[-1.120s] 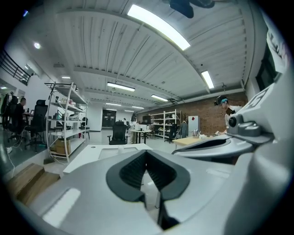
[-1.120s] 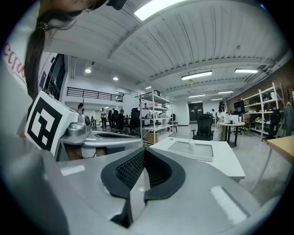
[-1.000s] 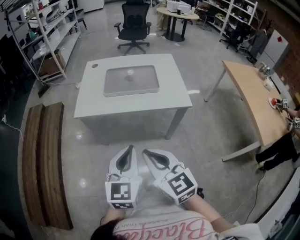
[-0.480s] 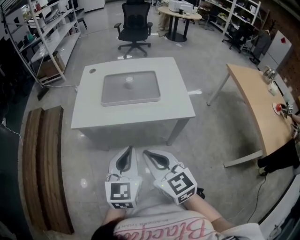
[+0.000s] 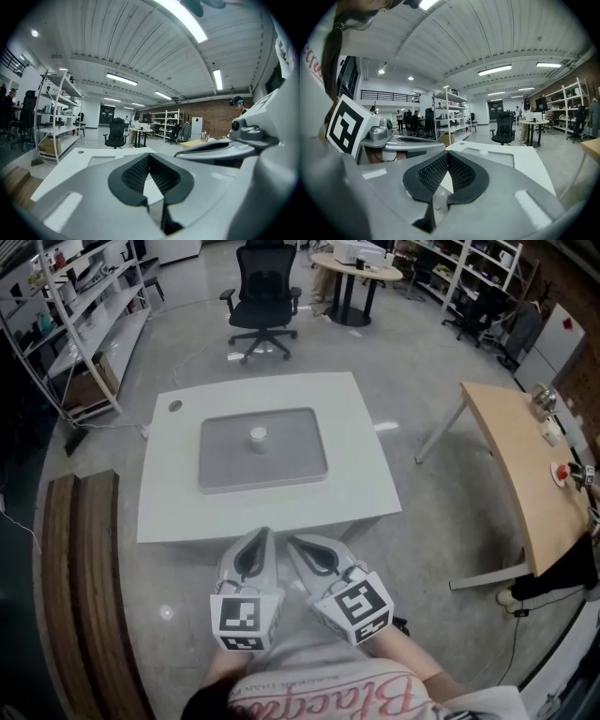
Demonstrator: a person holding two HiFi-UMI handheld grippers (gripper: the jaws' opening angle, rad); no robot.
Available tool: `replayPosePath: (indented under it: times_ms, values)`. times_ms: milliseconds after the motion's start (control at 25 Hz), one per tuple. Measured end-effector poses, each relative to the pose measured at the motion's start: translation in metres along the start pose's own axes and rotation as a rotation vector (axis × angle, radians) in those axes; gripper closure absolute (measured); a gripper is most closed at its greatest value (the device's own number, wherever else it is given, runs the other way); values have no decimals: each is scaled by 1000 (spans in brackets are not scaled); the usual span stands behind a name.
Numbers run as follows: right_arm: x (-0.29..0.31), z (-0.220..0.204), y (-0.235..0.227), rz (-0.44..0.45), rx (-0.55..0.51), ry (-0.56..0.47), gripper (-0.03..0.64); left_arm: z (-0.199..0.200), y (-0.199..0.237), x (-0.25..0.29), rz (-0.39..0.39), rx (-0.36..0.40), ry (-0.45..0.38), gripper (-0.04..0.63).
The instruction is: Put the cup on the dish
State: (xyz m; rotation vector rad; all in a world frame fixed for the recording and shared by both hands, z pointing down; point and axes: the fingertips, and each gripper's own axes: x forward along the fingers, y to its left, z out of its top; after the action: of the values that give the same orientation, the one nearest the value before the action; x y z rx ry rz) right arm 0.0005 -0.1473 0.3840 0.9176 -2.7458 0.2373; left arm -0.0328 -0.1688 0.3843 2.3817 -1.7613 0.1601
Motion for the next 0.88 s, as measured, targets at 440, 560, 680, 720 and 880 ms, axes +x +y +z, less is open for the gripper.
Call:
replayPosePath:
  times_ms: [440,560,680,720,880]
  values:
    - [80,18,-63,-45,35,30,615,-5,66,91,-22,-47,64,520]
    - [98,13,-78,-56,44,54,615,-18,80,115,-24,-37,96,483]
    - [113,7,-92,-74,55,75,615,-32,94,136,-20,-51,125,454]
    - [118,6,-96,-78,59,81,615,-37,97,142,-22,-59,139,441]
    - [131,-1,-107,-91,79,105,615,-63,106,167,-42,-42,216,385]
